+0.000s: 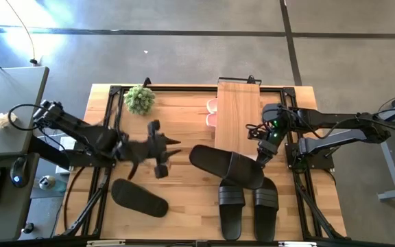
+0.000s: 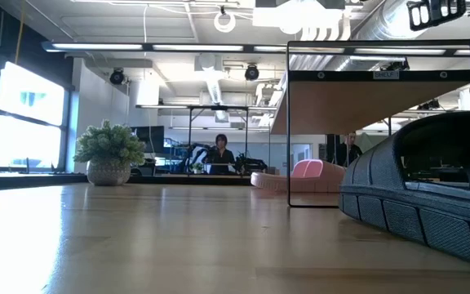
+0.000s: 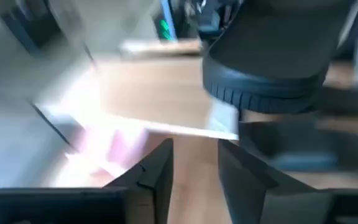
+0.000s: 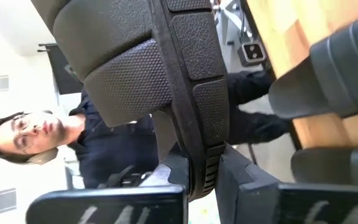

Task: Pick and place slides into the shelf
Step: Put the black slipper under the shelf

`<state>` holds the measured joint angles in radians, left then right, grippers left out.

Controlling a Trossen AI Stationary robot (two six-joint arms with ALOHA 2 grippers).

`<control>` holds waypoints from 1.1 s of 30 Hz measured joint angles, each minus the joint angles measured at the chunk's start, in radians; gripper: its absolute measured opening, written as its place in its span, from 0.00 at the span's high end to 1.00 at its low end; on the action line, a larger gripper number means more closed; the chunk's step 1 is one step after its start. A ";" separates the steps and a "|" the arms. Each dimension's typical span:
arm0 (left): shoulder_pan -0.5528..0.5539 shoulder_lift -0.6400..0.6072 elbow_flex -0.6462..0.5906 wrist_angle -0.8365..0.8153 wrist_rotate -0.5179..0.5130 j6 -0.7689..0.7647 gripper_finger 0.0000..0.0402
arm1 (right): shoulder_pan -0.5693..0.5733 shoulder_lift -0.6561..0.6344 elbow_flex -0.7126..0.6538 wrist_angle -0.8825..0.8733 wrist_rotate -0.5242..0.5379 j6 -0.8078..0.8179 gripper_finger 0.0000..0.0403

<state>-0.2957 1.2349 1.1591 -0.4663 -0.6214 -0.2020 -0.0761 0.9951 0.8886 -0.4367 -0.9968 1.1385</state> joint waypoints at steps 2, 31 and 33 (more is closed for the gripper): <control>0.074 -0.029 0.000 -0.050 0.190 -0.222 0.69 | 0.000 0.000 0.000 -0.008 0.016 -0.036 0.97; 0.440 0.062 0.000 0.099 0.945 -0.818 0.66 | 0.000 -0.001 0.000 -0.173 0.277 -0.288 0.97; 0.443 0.065 0.000 0.107 0.969 -0.820 0.66 | -0.001 -0.001 0.000 -0.185 0.281 -0.288 0.97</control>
<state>0.1477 1.2999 1.1591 -0.3597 0.3472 -1.0224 -0.0769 0.9943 0.8886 -0.6215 -0.7156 0.8509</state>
